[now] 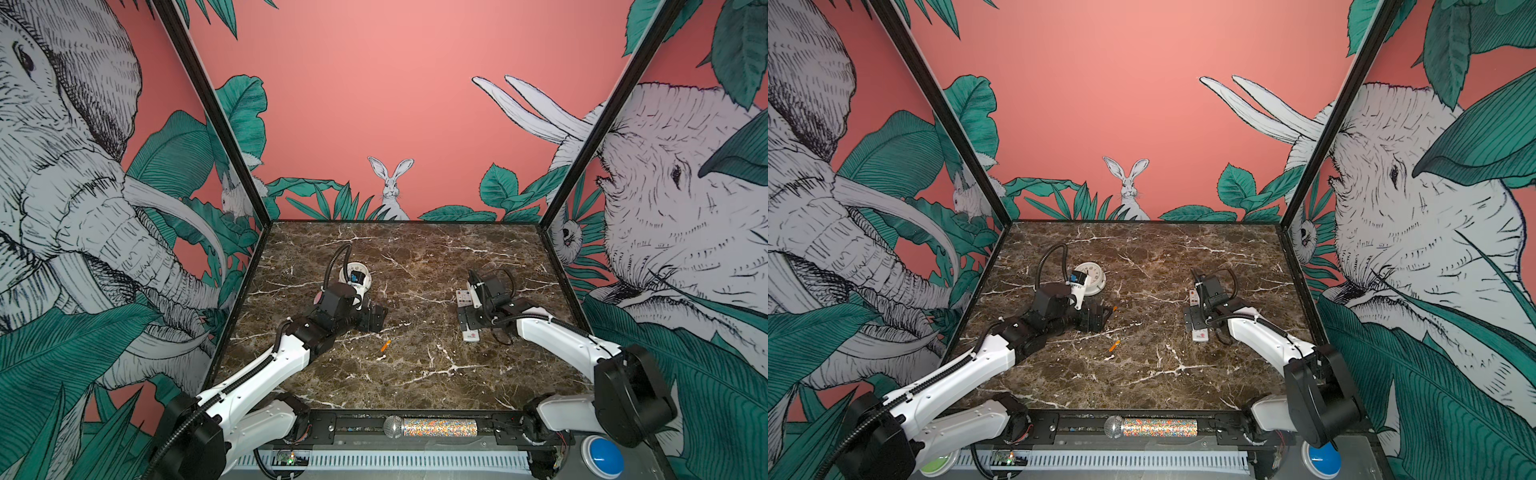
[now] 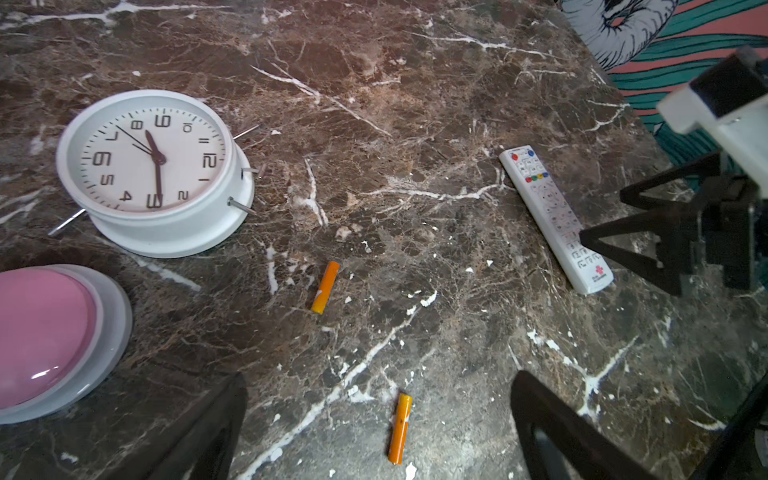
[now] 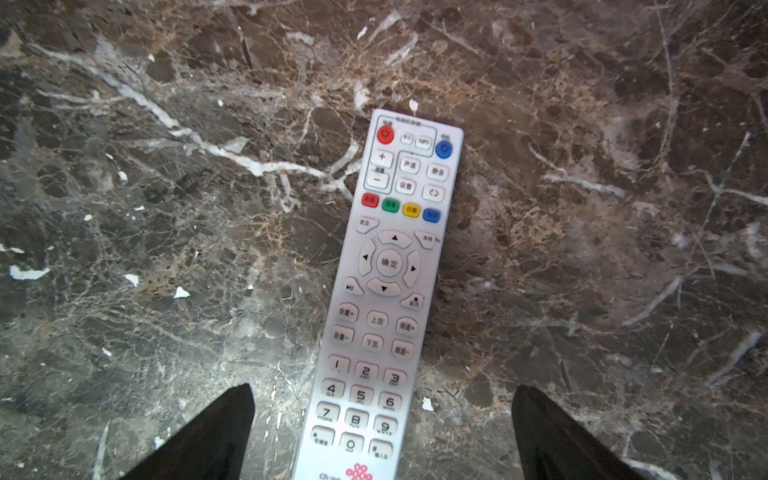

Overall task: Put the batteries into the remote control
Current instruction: 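Move the right gripper over the white remote while the left arm advances toward the clock, then lower the right gripper and close it around the white remote's middle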

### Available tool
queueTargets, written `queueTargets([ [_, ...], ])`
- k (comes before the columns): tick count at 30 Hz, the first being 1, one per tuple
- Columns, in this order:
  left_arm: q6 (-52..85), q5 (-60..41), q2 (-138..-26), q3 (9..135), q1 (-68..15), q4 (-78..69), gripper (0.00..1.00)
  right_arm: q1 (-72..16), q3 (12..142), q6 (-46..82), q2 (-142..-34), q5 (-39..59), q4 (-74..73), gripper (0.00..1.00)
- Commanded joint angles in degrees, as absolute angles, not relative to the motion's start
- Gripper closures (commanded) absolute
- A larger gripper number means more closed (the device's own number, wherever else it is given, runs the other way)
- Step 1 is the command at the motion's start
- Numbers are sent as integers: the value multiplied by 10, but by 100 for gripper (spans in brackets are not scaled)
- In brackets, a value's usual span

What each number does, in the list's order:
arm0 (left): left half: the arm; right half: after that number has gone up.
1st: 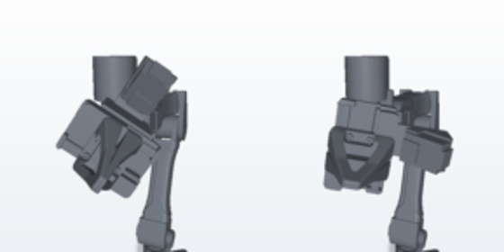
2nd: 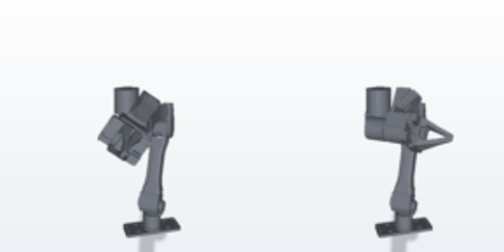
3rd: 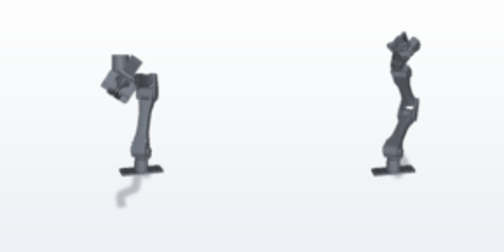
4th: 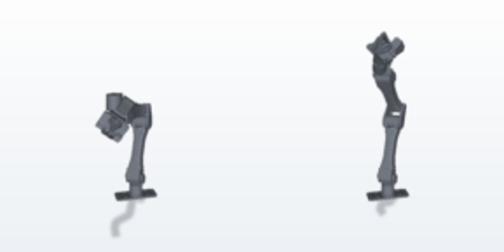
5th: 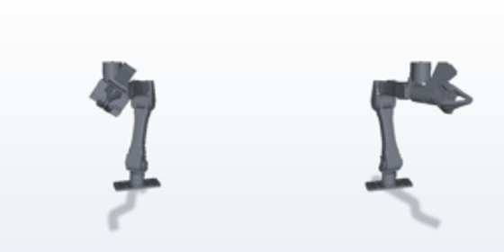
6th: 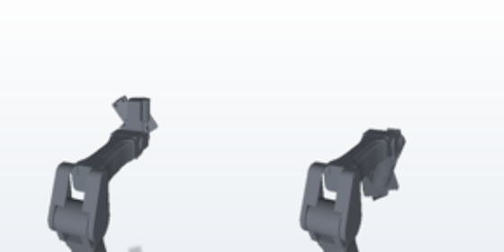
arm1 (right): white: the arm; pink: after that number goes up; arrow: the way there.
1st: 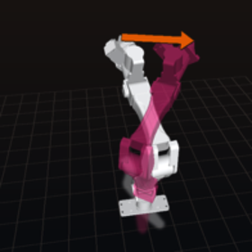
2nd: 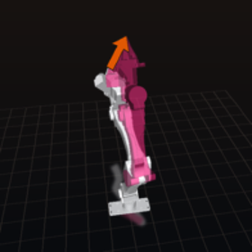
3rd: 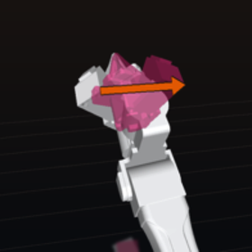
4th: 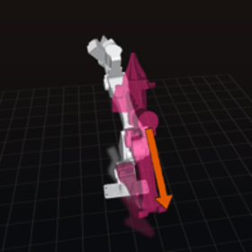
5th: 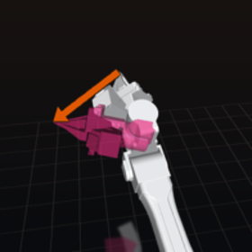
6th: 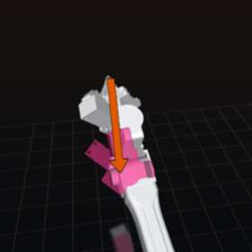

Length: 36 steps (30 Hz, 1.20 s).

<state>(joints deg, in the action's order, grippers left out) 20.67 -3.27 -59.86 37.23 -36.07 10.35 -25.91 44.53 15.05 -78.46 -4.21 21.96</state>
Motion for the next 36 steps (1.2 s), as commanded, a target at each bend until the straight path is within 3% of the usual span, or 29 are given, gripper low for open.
queueTargets([
  [1,220,-34,-582,356,-366,82,1,-265,459,158,-797,-46,230,1],
  [19,213,-33,-573,339,-368,49,0,-271,481,161,-860,-44,250,1],
  [36,203,0,-549,318,-368,44,1,-278,470,177,-885,-41,250,10],
])
